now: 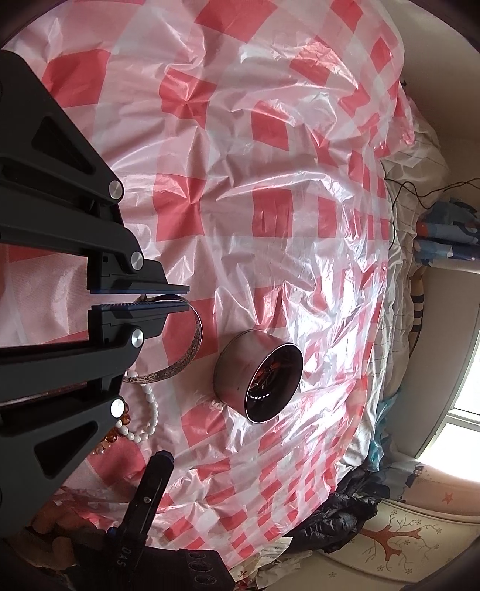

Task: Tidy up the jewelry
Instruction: 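Grasp the white bead bracelet with the right tool while the left tool holds the bangle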

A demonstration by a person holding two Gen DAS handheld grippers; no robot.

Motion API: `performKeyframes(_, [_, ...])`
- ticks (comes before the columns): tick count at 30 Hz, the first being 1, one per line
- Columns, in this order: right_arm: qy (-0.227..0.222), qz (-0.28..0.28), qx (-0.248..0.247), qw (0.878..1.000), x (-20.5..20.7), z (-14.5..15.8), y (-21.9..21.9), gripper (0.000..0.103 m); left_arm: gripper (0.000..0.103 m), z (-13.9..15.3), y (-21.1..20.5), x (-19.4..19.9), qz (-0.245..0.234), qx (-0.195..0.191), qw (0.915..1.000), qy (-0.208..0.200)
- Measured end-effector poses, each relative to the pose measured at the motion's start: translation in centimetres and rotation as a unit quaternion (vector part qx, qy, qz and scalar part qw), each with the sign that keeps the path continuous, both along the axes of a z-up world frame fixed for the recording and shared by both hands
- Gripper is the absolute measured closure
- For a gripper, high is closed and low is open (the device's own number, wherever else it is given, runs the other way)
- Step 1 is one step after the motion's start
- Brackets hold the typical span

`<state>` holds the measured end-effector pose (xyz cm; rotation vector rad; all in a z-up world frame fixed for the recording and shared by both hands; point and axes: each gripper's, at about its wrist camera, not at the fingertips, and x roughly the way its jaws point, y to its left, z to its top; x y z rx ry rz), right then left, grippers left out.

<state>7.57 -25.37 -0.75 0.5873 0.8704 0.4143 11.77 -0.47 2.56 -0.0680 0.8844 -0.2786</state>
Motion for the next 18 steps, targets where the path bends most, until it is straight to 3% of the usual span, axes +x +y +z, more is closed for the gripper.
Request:
performKeyframes(7, [0.009, 0.046, -0.113, 0.993, 0.0, -1.0, 3.4, 0.045, 0.1, -0.2, -0.3, 0.0, -0.004, 0.001, 1.0, 0.002])
performKeyframes(9, [0.004, 0.057, -0.132, 0.99, -0.1, -1.2, 4.2, 0.057, 0.1, -0.2, -0.4, -0.1, -0.005, 0.002, 1.0, 0.003])
performKeyframes(10, [0.002, 0.058, -0.128, 0.99, -0.1, -1.3, 4.3, 0.062, 0.1, -0.2, -0.4, -0.1, -0.005, 0.002, 1.0, 0.003])
performKeyframes(12, [0.005, 0.057, -0.109, 0.992, 0.0, -1.6, 4.0, 0.083, 0.1, -0.2, -0.4, -0.1, -0.005, 0.001, 1.0, 0.003])
performKeyframes(18, [-0.007, 0.032, -0.025, 0.999, -0.1, -1.2, 1.6, 0.097, 0.1, -0.2, -0.5, -0.1, -0.003, 0.0, 1.0, 0.003])
